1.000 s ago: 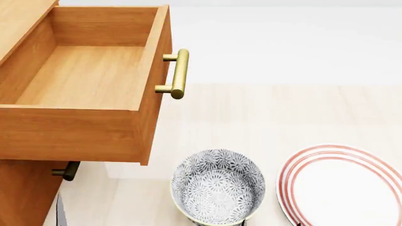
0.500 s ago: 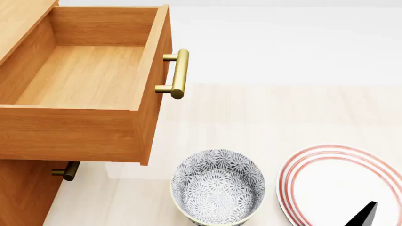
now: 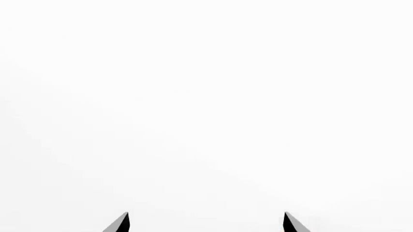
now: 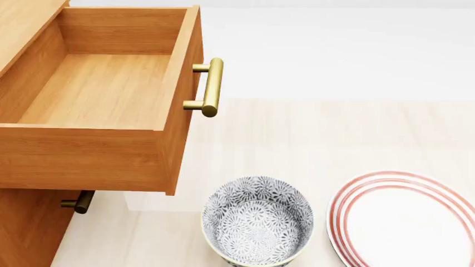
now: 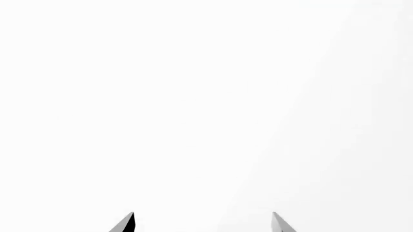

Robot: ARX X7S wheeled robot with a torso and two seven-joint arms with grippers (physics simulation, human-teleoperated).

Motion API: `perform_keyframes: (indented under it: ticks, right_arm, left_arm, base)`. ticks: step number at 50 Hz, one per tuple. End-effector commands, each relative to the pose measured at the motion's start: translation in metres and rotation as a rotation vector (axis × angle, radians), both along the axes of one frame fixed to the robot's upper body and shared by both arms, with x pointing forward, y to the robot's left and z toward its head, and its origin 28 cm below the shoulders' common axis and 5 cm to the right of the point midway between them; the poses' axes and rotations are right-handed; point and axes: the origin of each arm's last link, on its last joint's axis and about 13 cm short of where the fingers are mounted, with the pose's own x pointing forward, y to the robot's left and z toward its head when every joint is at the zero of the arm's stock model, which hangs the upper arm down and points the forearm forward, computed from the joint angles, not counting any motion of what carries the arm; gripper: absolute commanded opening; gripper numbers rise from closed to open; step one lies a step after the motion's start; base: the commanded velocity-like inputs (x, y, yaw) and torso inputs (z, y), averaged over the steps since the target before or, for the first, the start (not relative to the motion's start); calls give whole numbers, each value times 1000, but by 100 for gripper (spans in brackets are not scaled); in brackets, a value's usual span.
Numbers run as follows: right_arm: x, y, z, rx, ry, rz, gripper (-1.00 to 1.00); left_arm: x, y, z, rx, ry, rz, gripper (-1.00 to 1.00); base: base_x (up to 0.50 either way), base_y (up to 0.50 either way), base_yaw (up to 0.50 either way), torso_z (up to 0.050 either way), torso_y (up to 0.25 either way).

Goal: Open the top drawer of the cabinet.

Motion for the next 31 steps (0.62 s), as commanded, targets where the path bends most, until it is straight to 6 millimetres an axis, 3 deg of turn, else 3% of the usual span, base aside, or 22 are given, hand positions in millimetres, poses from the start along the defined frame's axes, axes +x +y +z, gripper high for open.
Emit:
perform_keyframes:
  ticks: [1, 31]
  right_arm:
    - [-14, -10, 22, -53, -109, -126, 100]
    - [-12, -7, 18, -43, -92, -101, 100]
  left_arm:
    - [-10, 12, 19, 115, -80, 52, 100]
    - [-7, 13, 16, 94, -54, 57, 100]
  base:
    - [0, 0, 0, 0, 0]
    - [0, 0, 0, 0, 0]
